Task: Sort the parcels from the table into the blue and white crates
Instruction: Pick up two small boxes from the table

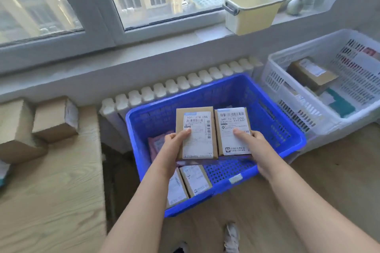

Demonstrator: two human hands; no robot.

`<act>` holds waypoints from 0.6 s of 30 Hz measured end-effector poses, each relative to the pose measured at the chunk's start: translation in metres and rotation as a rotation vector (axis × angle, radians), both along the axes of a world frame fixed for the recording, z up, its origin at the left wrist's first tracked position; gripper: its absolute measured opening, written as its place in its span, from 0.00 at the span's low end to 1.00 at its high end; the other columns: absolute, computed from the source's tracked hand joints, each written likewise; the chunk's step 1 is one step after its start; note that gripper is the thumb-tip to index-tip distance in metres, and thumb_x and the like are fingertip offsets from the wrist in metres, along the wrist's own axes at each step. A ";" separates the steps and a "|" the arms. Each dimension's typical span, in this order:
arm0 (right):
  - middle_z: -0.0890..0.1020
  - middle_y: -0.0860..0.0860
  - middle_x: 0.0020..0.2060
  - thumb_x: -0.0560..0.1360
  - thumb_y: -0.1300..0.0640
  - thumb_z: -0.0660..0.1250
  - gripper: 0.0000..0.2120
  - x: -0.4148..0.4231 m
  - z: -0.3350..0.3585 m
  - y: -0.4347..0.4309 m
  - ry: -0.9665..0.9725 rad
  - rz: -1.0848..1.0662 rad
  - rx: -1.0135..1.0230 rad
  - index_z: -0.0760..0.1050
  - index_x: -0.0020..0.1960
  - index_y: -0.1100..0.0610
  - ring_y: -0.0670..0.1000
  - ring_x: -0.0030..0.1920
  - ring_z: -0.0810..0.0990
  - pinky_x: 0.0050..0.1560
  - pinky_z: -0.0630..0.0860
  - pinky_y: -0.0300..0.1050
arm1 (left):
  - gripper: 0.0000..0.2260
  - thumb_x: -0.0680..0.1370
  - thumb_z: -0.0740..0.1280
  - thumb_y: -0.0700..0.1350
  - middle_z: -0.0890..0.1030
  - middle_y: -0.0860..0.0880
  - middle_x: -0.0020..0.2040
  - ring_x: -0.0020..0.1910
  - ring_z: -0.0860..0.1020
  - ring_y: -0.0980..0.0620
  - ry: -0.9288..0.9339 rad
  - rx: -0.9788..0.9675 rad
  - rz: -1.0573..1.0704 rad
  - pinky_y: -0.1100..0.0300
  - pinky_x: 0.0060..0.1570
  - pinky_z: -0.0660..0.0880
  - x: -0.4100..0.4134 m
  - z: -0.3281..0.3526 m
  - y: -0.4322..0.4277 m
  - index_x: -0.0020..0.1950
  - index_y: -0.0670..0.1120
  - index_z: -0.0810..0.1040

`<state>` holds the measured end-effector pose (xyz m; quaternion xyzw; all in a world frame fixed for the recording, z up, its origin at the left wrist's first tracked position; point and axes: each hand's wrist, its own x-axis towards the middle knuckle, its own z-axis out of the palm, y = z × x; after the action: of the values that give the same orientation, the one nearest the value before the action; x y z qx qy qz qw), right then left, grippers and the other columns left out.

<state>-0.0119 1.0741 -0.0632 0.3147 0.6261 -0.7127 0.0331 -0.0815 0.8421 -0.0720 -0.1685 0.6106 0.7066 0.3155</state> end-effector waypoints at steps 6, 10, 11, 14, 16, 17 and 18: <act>0.84 0.50 0.53 0.72 0.41 0.73 0.29 -0.047 -0.045 0.033 -0.143 0.208 0.008 0.68 0.65 0.54 0.51 0.51 0.84 0.46 0.74 0.46 | 0.26 0.74 0.69 0.63 0.85 0.50 0.54 0.52 0.84 0.50 -0.037 -0.213 0.048 0.55 0.49 0.80 -0.003 -0.028 0.022 0.64 0.48 0.76; 0.86 0.51 0.52 0.61 0.34 0.76 0.40 -0.069 -0.085 0.042 -0.284 0.318 -0.012 0.73 0.66 0.54 0.52 0.50 0.86 0.46 0.79 0.47 | 0.27 0.73 0.70 0.63 0.85 0.49 0.53 0.52 0.84 0.50 -0.151 -0.280 0.054 0.54 0.56 0.79 -0.005 -0.057 0.027 0.62 0.45 0.79; 0.86 0.51 0.51 0.59 0.33 0.76 0.42 -0.075 -0.095 0.044 -0.322 0.339 -0.010 0.74 0.65 0.55 0.52 0.50 0.86 0.50 0.80 0.50 | 0.24 0.74 0.70 0.61 0.86 0.49 0.53 0.52 0.84 0.50 -0.179 -0.277 0.055 0.55 0.56 0.79 -0.007 -0.064 0.028 0.62 0.45 0.80; 0.87 0.52 0.50 0.57 0.32 0.77 0.43 -0.091 -0.121 0.048 -0.387 0.346 0.015 0.75 0.64 0.56 0.53 0.49 0.86 0.57 0.79 0.55 | 0.32 0.68 0.71 0.66 0.85 0.50 0.55 0.53 0.84 0.51 -0.227 -0.296 0.047 0.52 0.60 0.78 -0.020 -0.091 0.030 0.63 0.46 0.78; 0.87 0.52 0.50 0.60 0.34 0.77 0.40 -0.104 -0.134 0.049 -0.403 0.350 0.014 0.75 0.63 0.56 0.53 0.48 0.87 0.49 0.81 0.50 | 0.39 0.62 0.70 0.70 0.83 0.51 0.57 0.54 0.83 0.50 -0.229 -0.322 0.054 0.49 0.61 0.77 -0.034 -0.110 0.031 0.65 0.47 0.75; 0.87 0.52 0.50 0.62 0.35 0.76 0.38 -0.112 -0.140 0.050 -0.409 0.353 0.013 0.75 0.63 0.56 0.53 0.47 0.87 0.46 0.81 0.48 | 0.38 0.64 0.71 0.69 0.82 0.50 0.57 0.55 0.82 0.50 -0.224 -0.336 0.059 0.49 0.61 0.77 -0.042 -0.117 0.033 0.65 0.46 0.73; 0.87 0.52 0.50 0.62 0.35 0.76 0.37 -0.119 -0.146 0.050 -0.410 0.356 0.010 0.75 0.63 0.56 0.53 0.48 0.87 0.45 0.81 0.47 | 0.35 0.67 0.71 0.68 0.82 0.50 0.57 0.55 0.81 0.49 -0.226 -0.345 0.070 0.48 0.62 0.76 -0.049 -0.124 0.034 0.64 0.46 0.71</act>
<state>-0.1309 1.1246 -0.2095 0.3375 0.6554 -0.6139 0.2823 -0.1306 0.8761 -0.1958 -0.3193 0.6771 0.5785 0.3238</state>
